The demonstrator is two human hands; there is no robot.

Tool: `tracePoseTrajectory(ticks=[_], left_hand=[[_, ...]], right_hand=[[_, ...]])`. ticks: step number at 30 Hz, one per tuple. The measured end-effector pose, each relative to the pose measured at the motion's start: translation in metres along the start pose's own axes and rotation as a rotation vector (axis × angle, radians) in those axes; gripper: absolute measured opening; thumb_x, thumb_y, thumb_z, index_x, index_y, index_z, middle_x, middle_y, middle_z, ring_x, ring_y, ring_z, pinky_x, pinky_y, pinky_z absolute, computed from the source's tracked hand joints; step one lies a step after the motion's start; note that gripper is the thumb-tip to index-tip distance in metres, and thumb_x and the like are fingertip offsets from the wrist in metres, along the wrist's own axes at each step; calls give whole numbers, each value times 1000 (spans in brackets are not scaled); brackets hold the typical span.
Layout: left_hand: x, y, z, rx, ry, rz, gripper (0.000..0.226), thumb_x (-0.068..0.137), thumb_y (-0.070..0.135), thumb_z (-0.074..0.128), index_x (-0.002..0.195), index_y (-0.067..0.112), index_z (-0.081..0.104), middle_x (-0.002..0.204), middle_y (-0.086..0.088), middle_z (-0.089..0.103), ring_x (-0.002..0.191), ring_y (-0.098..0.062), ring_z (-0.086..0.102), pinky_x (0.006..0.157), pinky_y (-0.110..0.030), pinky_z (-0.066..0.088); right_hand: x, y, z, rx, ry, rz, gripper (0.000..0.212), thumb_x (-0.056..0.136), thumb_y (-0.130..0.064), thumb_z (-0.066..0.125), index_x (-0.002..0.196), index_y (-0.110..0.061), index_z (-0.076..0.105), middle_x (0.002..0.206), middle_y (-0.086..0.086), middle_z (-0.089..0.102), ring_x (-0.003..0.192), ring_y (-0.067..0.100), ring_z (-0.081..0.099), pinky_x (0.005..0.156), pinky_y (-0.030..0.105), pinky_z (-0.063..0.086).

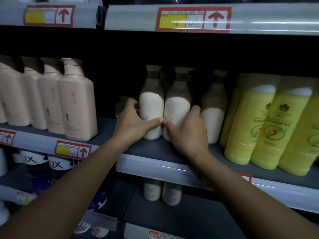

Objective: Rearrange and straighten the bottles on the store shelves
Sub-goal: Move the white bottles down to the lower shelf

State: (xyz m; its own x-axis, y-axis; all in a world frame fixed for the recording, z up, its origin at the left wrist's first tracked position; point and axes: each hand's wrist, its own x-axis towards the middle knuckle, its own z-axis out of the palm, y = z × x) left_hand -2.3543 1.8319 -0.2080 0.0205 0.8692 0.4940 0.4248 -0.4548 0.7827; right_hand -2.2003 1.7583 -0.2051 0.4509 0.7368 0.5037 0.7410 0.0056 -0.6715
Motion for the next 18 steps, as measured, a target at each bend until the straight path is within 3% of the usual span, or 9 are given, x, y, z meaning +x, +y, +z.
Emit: tracePoseTrajectory(ticks=[3,7,12,18], left_hand=[[-7,2,-6,-3,-12,8,76,64,53,94,122,31,50,112,17,65,108,-8,66,95,-33,53],[-20,4,-14,2,-25,32,71,66,47,94,123,30,55,115,13,68,108,-7,67,98,-34,56],[-41,11,-20,-52,55,30,91,43,71,92,119,30,64,106,15,74,96,0,70,88,-33,62],[-61,20,-29,-67,175,67,89,46,70,95,119,29,66,101,14,74,90,0,71,81,-34,64]], right_hand=[[-5,1,-6,10,-22,-27,66,86,-58,76,122,-16,40,130,11,60,118,37,61,80,39,46],[-13,2,-16,35,-34,-51,76,85,-52,79,140,-17,39,138,6,59,123,32,60,82,35,46],[-26,5,-24,85,-22,-88,78,82,-55,79,143,-23,41,134,-1,60,119,25,62,87,41,54],[-42,2,-35,223,29,-128,68,78,-61,78,134,-34,50,121,-11,68,110,14,66,89,40,58]])
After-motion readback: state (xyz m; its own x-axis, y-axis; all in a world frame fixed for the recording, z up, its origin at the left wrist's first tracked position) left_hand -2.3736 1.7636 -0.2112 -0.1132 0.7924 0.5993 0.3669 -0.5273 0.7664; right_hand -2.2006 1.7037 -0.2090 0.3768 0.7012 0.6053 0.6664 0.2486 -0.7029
